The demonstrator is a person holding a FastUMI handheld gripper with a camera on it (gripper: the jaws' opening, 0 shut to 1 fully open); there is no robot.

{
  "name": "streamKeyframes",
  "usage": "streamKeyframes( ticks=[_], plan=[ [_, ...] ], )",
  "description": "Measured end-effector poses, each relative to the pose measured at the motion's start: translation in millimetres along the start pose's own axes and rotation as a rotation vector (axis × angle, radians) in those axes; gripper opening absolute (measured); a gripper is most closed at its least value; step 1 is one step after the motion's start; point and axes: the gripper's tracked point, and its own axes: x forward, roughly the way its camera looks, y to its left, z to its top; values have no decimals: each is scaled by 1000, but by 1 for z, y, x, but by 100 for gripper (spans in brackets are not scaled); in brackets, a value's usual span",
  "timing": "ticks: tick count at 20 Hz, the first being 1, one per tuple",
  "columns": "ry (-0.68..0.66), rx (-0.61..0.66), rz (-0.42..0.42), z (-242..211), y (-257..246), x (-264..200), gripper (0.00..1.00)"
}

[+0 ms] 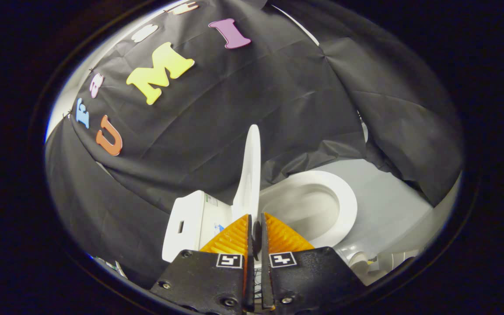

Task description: Open the toilet lid.

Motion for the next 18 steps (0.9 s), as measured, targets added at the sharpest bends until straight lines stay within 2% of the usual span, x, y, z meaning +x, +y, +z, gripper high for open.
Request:
streamKeyframes(
  ticks=[7,18],
  plan=[
    [-20,-55,31,-6,53,-9,13],
    [-74,-164,12,-22,115,-5,15]
  ],
)
